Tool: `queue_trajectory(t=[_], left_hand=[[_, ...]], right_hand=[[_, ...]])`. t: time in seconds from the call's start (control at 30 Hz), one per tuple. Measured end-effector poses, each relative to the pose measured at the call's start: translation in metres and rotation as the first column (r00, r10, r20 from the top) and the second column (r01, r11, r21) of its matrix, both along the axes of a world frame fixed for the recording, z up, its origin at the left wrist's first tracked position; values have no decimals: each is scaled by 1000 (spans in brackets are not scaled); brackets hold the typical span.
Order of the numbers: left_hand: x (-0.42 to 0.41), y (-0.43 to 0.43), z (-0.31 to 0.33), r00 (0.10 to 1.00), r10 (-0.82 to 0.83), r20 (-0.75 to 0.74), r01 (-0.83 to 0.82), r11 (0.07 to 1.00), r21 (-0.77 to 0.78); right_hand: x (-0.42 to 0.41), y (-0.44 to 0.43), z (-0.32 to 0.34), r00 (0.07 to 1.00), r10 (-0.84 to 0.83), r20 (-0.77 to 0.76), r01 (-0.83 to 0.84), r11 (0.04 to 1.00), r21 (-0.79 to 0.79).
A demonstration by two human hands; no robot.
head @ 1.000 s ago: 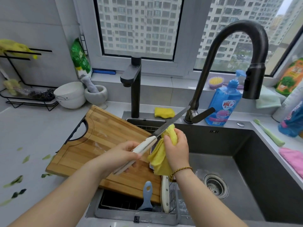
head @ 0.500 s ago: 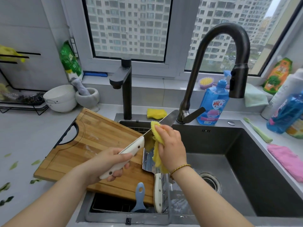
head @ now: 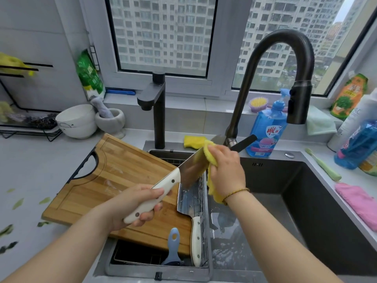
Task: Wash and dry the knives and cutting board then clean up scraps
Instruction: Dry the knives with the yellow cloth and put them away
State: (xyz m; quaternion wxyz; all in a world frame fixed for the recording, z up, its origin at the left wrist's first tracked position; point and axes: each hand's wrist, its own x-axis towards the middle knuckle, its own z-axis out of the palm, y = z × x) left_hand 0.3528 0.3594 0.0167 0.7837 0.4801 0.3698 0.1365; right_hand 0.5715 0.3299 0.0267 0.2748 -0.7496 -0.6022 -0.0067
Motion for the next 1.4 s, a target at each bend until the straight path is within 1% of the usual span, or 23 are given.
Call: queue_trajectory(t=[0.1, 0.13, 0.2, 0.27, 0.33, 0.4, 0.5, 0.53, 0.57, 0.6, 0.67, 0.77, 0.87, 0.93, 1.0, 1.07, 1.13, 1.2, 1.3, 1.4], left_hand=[[7, 4, 3, 997, 78, 14, -78, 997, -2], [8, 5, 3, 996, 92, 17, -92, 996, 6], [9, 5, 2, 995, 100, -3, -100, 994, 33], [8, 4, 1, 994, 104, -33, -102, 993, 59], [7, 4, 0, 991, 121, -50, -117, 990, 81], [5, 4, 1, 989, 136, -62, -129, 986, 105], [5, 5, 4, 985, 131, -111, -113, 981, 159], [5, 4, 5, 982, 129, -136, -103, 978, 181], [5, 2, 6, 979, 125, -159, -91, 975, 201], [5, 1, 6, 978, 117, -174, -78, 974, 213], [6, -4, 7, 982, 100, -162, -65, 976, 206], [6, -10, 6, 994, 76, -84, -63, 988, 141], [1, -12, 8, 998, 55, -35, -51, 994, 96], [-3, -13, 10, 998, 56, -15, -54, 995, 87], [-8, -14, 12, 998, 61, 9, -61, 993, 101], [-11, -14, 14, 999, 44, 0, -44, 984, 173], [-10, -17, 19, 995, 30, -96, 1, 950, 312], [-7, -18, 23, 978, 79, -193, 11, 904, 428], [-4, -16, 18, 952, 185, -244, -27, 844, 535], [-6, -12, 10, 928, 283, -240, -81, 786, 613]], right_hand=[[-32, -10, -15, 983, 138, 125, -142, 989, 26], [-40, -13, -20, 974, 180, 136, -190, 980, 65], [-46, -16, -29, 969, 228, 100, -238, 966, 104], [-44, -20, -32, 959, 256, 123, -268, 959, 91], [-42, -24, -30, 959, 268, 91, -271, 962, 24], [-37, -27, -34, 972, 235, 27, -234, 972, -35], [-31, -28, -28, 979, 139, -153, -120, 985, 123], [-34, -27, -22, 981, 113, -156, -82, 978, 193], [-37, -24, -17, 985, 103, -137, -66, 966, 251], [-41, -20, -15, 991, 102, -81, -74, 952, 297], [-49, -15, -17, 990, 130, 46, -138, 936, 325], [-54, -11, -22, 983, 151, 108, -180, 919, 351], [-39, -7, -21, 988, 76, 135, -122, 919, 374], [-22, -2, -11, 997, -16, 78, -10, 947, 322], [3, 3, -2, 996, -73, -49, 80, 982, 173], [23, 4, 4, 983, -108, -147, 120, 990, 77], [34, 4, 4, 962, -157, -224, 185, 976, 111], [38, 3, 3, 933, -188, -308, 244, 957, 156], [38, -4, -3, 891, -194, -411, 275, 950, 146], [30, -14, -9, 883, -164, -440, 282, 935, 216]])
